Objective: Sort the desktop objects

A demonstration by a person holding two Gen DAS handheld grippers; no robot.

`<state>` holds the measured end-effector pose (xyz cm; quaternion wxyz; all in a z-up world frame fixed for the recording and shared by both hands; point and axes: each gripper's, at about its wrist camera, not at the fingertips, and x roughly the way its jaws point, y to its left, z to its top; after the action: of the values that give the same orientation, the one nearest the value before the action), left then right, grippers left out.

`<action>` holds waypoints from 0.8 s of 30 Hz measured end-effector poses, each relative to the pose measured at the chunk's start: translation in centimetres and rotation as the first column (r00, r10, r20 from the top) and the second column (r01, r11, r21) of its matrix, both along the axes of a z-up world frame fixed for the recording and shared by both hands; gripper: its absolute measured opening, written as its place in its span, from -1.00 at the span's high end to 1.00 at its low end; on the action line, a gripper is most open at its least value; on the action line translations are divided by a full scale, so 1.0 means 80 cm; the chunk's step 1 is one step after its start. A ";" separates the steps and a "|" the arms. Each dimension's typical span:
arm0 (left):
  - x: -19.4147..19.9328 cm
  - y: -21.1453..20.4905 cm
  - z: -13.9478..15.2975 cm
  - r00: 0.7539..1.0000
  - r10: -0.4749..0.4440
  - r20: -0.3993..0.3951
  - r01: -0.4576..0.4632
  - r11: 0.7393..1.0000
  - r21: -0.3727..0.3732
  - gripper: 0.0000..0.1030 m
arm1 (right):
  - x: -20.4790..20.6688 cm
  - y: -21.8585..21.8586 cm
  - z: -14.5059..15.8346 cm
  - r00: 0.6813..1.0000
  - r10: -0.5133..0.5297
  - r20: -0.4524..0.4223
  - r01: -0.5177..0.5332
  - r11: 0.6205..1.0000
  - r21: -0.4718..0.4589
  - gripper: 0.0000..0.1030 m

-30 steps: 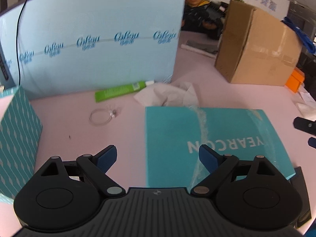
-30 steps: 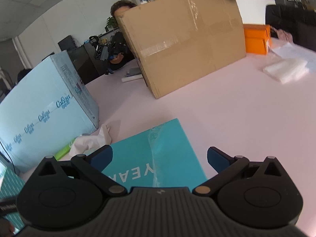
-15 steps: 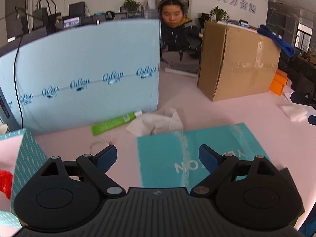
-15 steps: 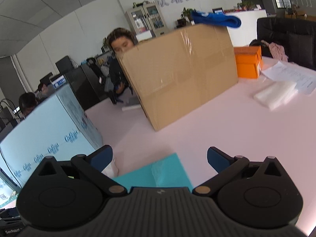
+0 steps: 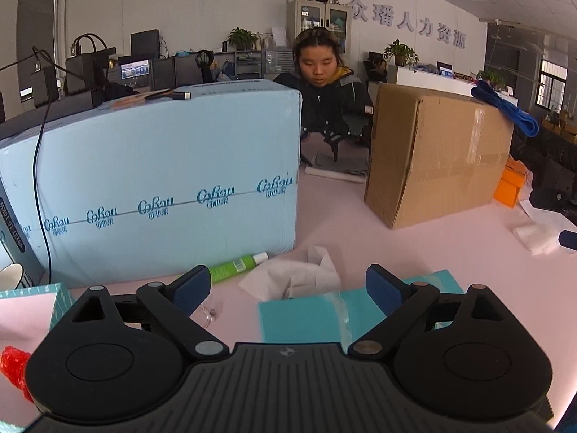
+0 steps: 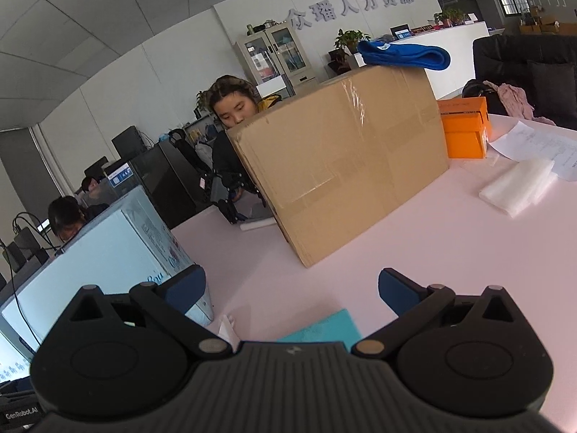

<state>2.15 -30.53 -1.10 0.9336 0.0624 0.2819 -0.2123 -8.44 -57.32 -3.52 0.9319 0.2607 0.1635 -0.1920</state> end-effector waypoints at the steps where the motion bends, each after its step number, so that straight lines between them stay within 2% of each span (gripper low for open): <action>1: 0.002 -0.001 -0.001 1.000 0.002 0.000 -0.002 1.000 0.000 -0.79 | 0.001 -0.001 -0.001 1.000 -0.001 0.002 0.001 1.000 0.000 -1.00; 14: 0.029 -0.011 -0.041 0.998 0.035 -0.052 -0.032 0.998 0.055 -0.79 | 0.014 -0.017 -0.035 0.998 -0.018 -0.054 0.019 1.000 0.010 -1.00; 24: 0.038 -0.003 -0.069 0.991 0.080 -0.105 -0.074 0.995 0.063 -0.79 | 0.027 -0.018 -0.050 0.997 -0.011 -0.082 0.014 0.999 0.035 -1.00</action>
<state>5.21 -30.73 -6.59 0.9223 0.0677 0.3401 -0.1707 -6.29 -58.79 -7.54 0.9185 0.2702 0.2030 -0.2052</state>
